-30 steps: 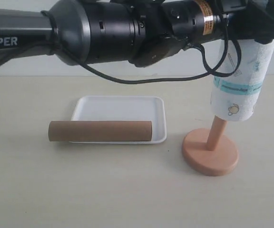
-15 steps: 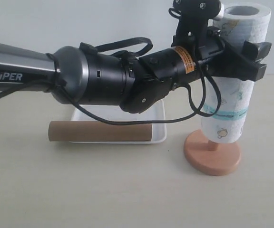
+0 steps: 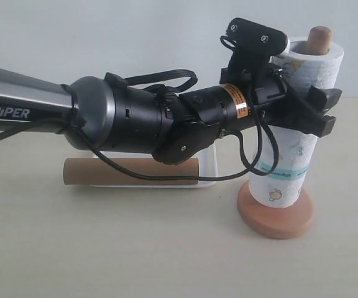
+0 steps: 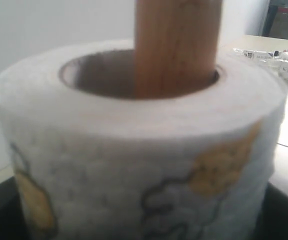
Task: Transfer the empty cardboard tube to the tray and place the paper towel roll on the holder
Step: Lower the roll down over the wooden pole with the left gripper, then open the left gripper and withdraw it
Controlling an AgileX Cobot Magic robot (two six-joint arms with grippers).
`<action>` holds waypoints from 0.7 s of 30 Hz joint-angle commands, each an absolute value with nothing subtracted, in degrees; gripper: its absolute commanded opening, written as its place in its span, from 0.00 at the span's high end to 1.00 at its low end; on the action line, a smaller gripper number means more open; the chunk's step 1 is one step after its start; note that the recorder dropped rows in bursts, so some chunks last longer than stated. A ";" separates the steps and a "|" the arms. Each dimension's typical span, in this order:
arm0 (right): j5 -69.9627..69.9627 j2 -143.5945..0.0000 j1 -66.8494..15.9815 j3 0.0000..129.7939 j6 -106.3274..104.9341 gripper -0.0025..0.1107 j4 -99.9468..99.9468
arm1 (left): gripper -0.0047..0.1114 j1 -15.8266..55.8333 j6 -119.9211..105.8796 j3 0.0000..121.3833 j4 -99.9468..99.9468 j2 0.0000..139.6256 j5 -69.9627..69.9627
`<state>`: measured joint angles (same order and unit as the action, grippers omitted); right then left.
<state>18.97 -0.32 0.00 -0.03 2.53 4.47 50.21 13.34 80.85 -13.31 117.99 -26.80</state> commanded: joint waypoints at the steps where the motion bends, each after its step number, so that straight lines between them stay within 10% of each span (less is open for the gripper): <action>1: 18.47 0.00 0.00 0.00 2.53 0.98 4.39 | 0.65 50.33 12.29 80.56 -12.61 117.65 -26.50; 10: 18.47 0.00 0.00 0.00 2.53 0.98 4.39 | 0.15 50.33 12.29 80.56 -12.61 117.65 -26.26; 21: 18.47 0.00 0.00 0.00 2.53 0.98 4.39 | 0.05 50.46 12.29 80.56 -16.60 115.83 -24.10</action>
